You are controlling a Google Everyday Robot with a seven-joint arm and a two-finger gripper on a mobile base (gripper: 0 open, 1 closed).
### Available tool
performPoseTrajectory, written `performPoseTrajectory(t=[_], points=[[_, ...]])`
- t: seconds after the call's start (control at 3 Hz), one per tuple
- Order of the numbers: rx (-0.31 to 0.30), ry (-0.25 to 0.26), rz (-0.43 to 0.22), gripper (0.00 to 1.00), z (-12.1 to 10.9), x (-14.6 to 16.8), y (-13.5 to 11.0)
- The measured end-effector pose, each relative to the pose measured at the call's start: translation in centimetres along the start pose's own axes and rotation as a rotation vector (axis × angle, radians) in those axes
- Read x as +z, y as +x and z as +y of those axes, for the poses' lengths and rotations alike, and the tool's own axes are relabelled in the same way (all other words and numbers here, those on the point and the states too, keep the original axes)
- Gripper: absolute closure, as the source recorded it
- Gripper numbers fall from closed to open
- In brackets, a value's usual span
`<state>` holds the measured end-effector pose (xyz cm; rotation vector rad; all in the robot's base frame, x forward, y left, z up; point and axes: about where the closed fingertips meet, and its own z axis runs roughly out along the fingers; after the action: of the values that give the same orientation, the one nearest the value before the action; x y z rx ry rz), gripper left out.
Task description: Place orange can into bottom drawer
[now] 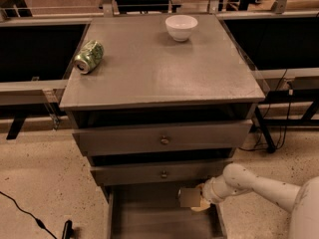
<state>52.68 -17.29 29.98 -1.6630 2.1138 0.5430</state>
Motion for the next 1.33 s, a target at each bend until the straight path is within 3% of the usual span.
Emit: performPoseTrajectory(t=[0.67,1.0,1.33], points=[[0.076,0.100,0.074,1.00,0.9,1.7,0.3],[0.119,0.103,0.093,1.00,1.3,2.4,0.8],[0.196,0.049,0.020,1.00,2.6,4.8,1.1]])
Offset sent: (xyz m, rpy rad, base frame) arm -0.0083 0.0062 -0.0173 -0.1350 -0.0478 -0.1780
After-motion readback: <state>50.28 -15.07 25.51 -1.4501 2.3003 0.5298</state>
